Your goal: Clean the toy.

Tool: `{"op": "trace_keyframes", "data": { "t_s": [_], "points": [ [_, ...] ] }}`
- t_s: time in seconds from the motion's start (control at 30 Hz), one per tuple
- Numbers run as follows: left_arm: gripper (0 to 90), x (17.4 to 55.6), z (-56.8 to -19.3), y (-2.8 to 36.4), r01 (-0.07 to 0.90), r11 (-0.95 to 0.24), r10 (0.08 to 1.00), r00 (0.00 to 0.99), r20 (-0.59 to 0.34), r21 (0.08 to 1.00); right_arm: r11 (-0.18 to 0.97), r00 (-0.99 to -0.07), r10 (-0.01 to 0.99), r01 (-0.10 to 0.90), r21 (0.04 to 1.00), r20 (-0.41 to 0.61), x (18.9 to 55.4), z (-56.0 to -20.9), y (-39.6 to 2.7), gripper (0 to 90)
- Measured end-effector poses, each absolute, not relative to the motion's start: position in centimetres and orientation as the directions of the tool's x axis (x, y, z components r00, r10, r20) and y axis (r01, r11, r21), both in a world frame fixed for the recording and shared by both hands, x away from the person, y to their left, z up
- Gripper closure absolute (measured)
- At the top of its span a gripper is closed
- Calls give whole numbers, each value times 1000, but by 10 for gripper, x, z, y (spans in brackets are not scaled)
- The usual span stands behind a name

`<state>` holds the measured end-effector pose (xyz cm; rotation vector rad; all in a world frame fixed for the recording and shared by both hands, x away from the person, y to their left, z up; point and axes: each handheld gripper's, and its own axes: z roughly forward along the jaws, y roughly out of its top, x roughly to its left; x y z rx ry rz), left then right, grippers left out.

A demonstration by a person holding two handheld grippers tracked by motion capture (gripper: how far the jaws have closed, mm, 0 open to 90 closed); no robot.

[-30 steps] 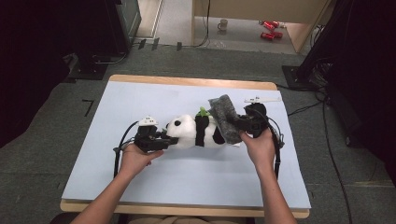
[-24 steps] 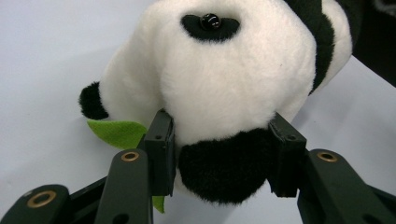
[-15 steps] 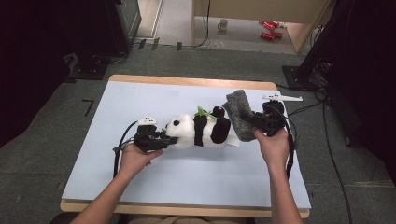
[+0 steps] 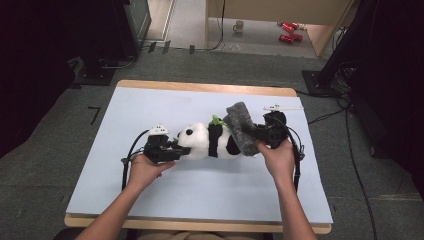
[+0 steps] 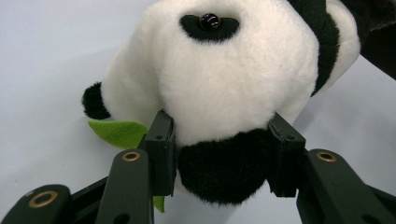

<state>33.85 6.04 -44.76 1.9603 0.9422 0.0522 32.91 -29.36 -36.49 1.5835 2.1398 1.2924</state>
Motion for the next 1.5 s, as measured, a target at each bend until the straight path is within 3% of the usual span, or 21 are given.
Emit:
{"op": "trace_keyframes", "data": {
  "t_s": [0.17,0.3,0.4,0.7,1.0,1.2,1.37,1.5],
  "points": [
    [542,338,-447,60,595,-280,631,706,-323,753,22,-383,852,706,708,356,330,-374,-307,783],
    [558,340,-445,63,608,-276,633,698,-336,744,34,-333,892,722,691,304,330,-378,-314,787],
    [576,341,-443,64,617,-273,628,696,-349,738,-2,-355,873,683,730,335,324,-370,-315,788],
    [614,335,-434,71,646,-284,614,690,-383,709,38,-496,798,608,793,343,303,-326,-283,786],
    [603,318,-427,82,640,-281,631,685,-365,715,115,-542,750,670,733,378,300,-355,-253,786],
    [564,320,-430,84,602,-275,619,707,-340,750,157,-548,764,671,725,342,305,-376,-243,788],
    [429,319,-431,85,534,-274,603,743,-290,800,181,-549,783,650,738,292,308,-385,-239,789],
    [386,318,-431,88,508,-262,592,756,-280,820,172,-545,786,646,743,292,312,-387,-242,789]
  ]
}}
